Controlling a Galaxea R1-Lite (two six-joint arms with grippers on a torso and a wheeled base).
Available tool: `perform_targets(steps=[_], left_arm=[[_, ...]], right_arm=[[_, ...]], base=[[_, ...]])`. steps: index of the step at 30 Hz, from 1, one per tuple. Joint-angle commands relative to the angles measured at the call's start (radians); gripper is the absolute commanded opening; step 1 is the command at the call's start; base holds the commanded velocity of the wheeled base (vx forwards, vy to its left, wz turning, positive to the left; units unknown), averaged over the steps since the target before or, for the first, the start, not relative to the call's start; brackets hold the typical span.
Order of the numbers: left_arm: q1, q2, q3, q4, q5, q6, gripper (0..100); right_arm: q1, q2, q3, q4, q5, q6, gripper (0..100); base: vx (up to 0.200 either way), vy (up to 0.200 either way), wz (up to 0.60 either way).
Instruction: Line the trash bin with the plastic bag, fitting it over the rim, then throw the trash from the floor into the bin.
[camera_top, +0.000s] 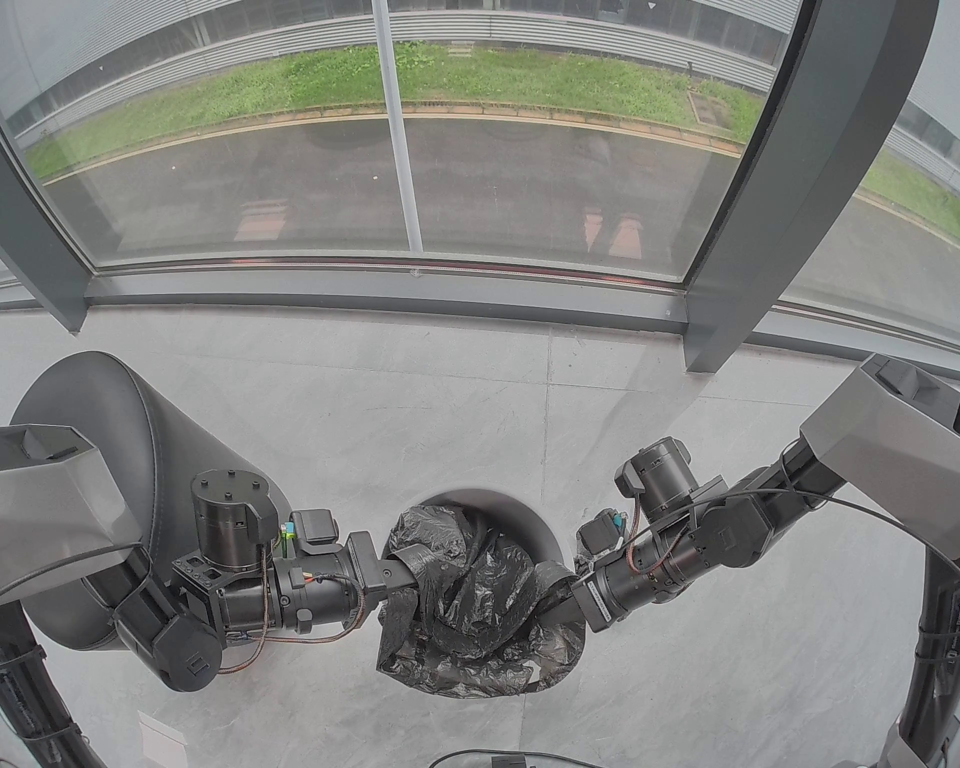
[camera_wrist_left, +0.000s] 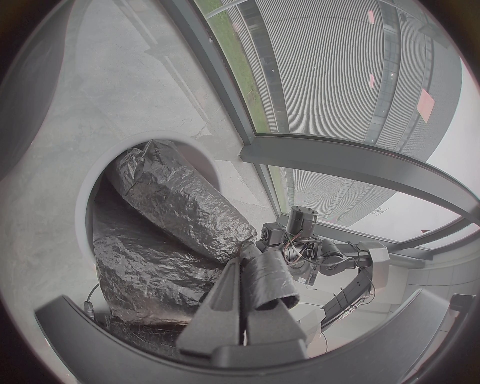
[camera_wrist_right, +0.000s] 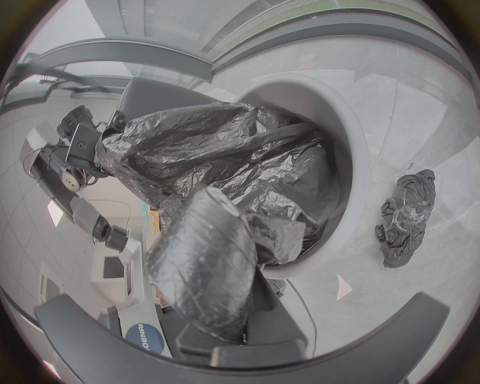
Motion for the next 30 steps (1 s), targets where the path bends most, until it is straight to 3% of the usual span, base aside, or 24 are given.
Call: perform_targets(steps=[1, 7, 8, 15, 24, 26, 28, 30], left_arm=[[-0.004, 0.007, 0.020, -0.001, -0.001, 0.000, 0], [-0.004, 0.006, 0.023, -0.001, -0.001, 0.000, 0], [-0.004, 0.006, 0.023, -0.001, -0.001, 0.000, 0], [-0.007, 0.003, 0.023, -0.001, -0.001, 0.000, 0], [-0.007, -0.003, 0.018, -0.003, -0.001, 0.000, 0], [-0.007, -0.003, 0.010, -0.005, -0.001, 0.000, 0], [-0.006, -0.003, -0.002, -0.023, 0.001, -0.002, 0], [-0.006, 0.000, 0.000, -0.052, 0.001, -0.003, 0]], right_arm=[[-0.001, -0.011, 0.037, -0.013, 0.000, -0.053, 0], [-0.001, -0.012, 0.053, -0.022, -0.056, -0.058, 0], [-0.001, -0.011, 0.056, -0.022, -0.061, -0.061, 100], [-0.001, -0.038, 0.100, -0.034, -0.061, -0.062, 100], [-0.017, -0.132, 0.183, -0.203, -0.069, -0.052, 100], [-0.016, -0.173, 0.183, -0.212, -0.102, -0.050, 100], [0.001, -0.208, 0.171, -0.237, -0.225, -0.050, 100], [0.042, -0.219, 0.171, -0.283, -0.294, -0.049, 100]], base=[[0.000, 0.000, 0.00], [0.000, 0.000, 0.00], [0.000, 0.000, 0.00], [0.000, 0.000, 0.00], [0.000, 0.000, 0.00], [0.000, 0.000, 0.00], [0.000, 0.000, 0.00], [0.000, 0.000, 0.00]])
